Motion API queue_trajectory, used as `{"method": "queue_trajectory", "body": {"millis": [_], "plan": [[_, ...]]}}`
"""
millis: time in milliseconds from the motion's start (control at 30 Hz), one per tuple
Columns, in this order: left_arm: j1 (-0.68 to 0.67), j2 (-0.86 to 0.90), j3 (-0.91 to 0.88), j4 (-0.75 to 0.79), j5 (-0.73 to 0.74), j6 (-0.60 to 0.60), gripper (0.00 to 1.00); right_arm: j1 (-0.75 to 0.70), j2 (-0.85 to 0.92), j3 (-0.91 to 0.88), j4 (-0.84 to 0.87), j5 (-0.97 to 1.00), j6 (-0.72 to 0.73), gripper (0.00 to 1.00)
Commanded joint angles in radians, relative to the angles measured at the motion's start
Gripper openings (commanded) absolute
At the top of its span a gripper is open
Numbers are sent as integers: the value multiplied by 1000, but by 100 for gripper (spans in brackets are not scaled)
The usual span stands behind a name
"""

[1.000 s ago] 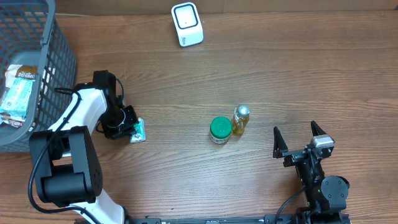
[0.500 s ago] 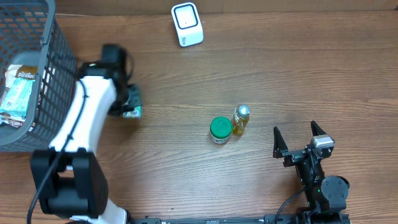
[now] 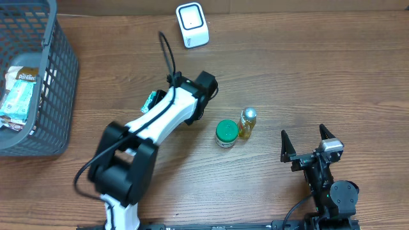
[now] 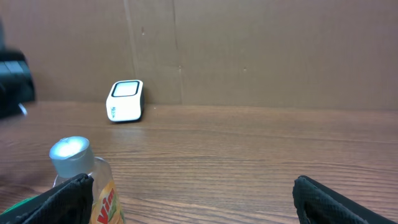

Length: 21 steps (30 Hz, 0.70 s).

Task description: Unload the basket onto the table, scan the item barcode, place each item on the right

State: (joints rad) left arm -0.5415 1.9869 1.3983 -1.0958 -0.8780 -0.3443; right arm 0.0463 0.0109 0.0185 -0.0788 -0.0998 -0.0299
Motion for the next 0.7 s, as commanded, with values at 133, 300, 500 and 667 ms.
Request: {"method": "queue_trajectory", "body": {"millis": [133, 300, 500, 667], "plan": [[0, 159, -10, -7, -180, -51, 4, -2, -8, -11, 5, 1, -5, 100], [-2, 177, -10, -7, -152, -90, 4, -2, -8, -11, 4, 1, -5, 100], [-2, 177, -10, -7, -43, -95, 5, -2, -8, -11, 4, 1, -5, 100], [-3, 177, -10, -3, 6, -109, 8, -2, -8, -11, 4, 1, -5, 100]]}}
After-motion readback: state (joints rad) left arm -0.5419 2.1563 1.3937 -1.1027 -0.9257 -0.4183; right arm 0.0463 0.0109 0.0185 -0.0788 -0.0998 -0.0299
